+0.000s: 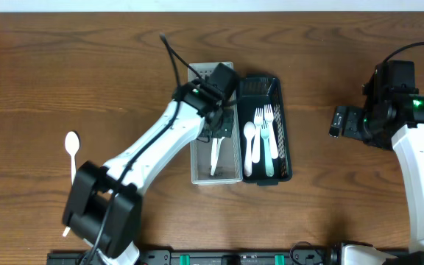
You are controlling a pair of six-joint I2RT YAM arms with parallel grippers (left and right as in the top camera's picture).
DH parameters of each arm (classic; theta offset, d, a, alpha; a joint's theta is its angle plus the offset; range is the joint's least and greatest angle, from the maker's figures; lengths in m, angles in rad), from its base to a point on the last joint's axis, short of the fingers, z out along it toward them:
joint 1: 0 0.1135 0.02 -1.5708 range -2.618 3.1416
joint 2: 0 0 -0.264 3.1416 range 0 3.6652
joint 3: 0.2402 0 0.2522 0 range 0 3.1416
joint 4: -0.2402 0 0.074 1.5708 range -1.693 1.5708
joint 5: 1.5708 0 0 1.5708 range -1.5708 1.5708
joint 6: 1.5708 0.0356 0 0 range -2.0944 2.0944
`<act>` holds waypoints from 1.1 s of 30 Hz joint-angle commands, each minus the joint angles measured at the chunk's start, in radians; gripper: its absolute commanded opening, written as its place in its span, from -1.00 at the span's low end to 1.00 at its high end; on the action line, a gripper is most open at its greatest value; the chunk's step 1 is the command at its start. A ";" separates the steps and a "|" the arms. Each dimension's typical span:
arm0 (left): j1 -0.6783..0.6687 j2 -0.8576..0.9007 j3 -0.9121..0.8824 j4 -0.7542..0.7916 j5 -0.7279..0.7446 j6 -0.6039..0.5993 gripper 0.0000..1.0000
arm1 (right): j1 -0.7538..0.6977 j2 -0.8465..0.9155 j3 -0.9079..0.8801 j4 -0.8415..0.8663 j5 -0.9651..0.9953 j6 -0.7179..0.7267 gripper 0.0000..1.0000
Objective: Pack container
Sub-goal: 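Carry the spoon into the clear basket and open the left gripper, then move the left gripper to a white spoon on the left and grasp it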
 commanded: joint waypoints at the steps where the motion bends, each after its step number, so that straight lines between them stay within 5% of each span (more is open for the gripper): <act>1: -0.002 -0.008 0.005 -0.002 -0.019 0.000 -0.67 | -0.009 -0.003 0.000 -0.002 -0.001 -0.017 0.98; 2: -0.002 -0.013 0.007 -0.002 -0.019 0.008 -0.42 | -0.009 -0.003 0.000 -0.002 -0.001 -0.018 0.99; 6: -0.002 -0.060 0.015 -0.003 -0.019 0.061 -0.14 | -0.009 -0.003 0.000 -0.002 -0.001 -0.018 0.98; 10: -0.002 -0.144 0.025 -0.047 -0.060 0.139 -0.10 | -0.009 -0.003 0.000 -0.002 -0.001 -0.018 0.98; 16: 0.049 -0.344 0.027 -0.171 -0.311 0.187 0.07 | -0.009 -0.003 0.000 -0.001 -0.001 -0.018 0.99; 27: 0.553 -0.618 0.024 -0.332 -0.325 0.205 0.12 | -0.009 -0.003 0.000 0.003 -0.008 -0.017 0.98; 33: 0.850 -0.688 -0.029 -0.332 -0.167 0.206 0.18 | -0.009 -0.003 0.000 0.006 -0.009 -0.017 0.98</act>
